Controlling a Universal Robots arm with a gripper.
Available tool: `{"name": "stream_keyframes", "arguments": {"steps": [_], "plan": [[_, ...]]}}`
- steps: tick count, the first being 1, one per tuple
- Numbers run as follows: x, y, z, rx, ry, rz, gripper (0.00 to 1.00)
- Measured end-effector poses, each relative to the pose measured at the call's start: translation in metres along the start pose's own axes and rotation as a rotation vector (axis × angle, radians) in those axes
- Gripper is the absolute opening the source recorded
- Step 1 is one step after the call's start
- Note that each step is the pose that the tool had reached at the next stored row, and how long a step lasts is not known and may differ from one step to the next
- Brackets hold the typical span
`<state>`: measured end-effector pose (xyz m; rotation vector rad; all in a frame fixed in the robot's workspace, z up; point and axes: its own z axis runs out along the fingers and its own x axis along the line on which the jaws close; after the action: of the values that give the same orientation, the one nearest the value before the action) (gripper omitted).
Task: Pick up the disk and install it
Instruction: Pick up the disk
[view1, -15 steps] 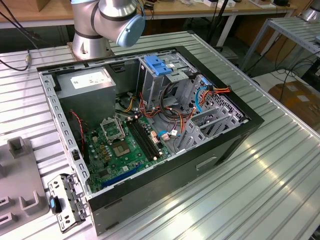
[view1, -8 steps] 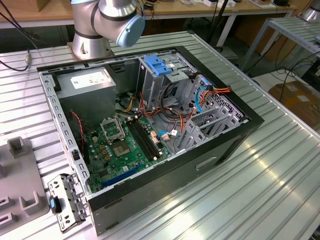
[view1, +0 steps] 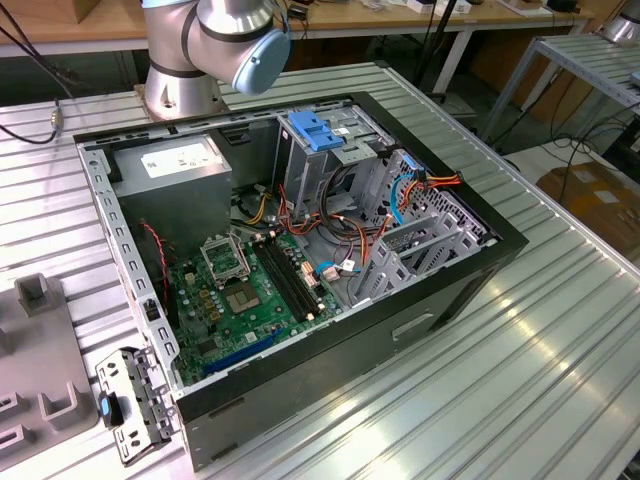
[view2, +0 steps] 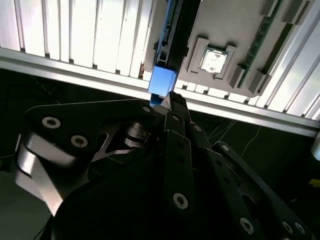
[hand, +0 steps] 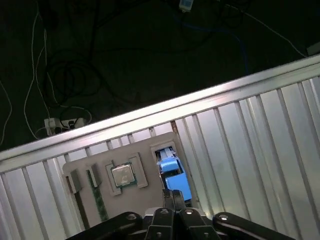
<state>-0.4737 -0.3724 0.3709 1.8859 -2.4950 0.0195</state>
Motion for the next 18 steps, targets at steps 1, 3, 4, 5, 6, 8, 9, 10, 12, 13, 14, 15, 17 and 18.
{"name": "stream_keyframes", "arguments": {"steps": [1, 3, 4, 5, 6, 8, 9, 10, 12, 13, 14, 15, 17, 18], "plan": [[-0.0002, -0.0003, 0.0011, 0.0004, -0.0001, -0.018, 0.11], [-0.0009, -0.0004, 0.0032, 0.0007, -0.0001, -0.041, 0.17], [-0.0014, -0.0004, 0.0047, 0.0010, 0.0000, -0.051, 0.17], [-0.0018, -0.0006, 0.0061, 0.0012, 0.0006, -0.058, 0.24], [-0.0021, -0.0008, 0.0080, 0.0015, 0.0008, -0.065, 0.29], [-0.0024, -0.0011, 0.0114, 0.0019, 0.0012, -0.079, 0.36], [-0.0025, -0.0012, 0.0130, 0.0021, 0.0014, -0.088, 0.42], [-0.0028, -0.0012, 0.0168, 0.0023, 0.0014, -0.101, 0.48], [-0.0032, -0.0014, 0.0233, 0.0028, 0.0013, -0.124, 0.60], [-0.0033, -0.0014, 0.0251, 0.0029, 0.0013, -0.130, 0.60], [-0.0033, -0.0014, 0.0268, 0.0030, 0.0013, -0.135, 0.66], [-0.0034, -0.0014, 0.0296, 0.0031, 0.0014, -0.142, 0.66], [-0.0045, -0.0012, 0.0355, 0.0033, 0.0013, -0.151, 0.66], [-0.0048, -0.0012, 0.0373, 0.0034, 0.0013, -0.154, 0.66]]}}
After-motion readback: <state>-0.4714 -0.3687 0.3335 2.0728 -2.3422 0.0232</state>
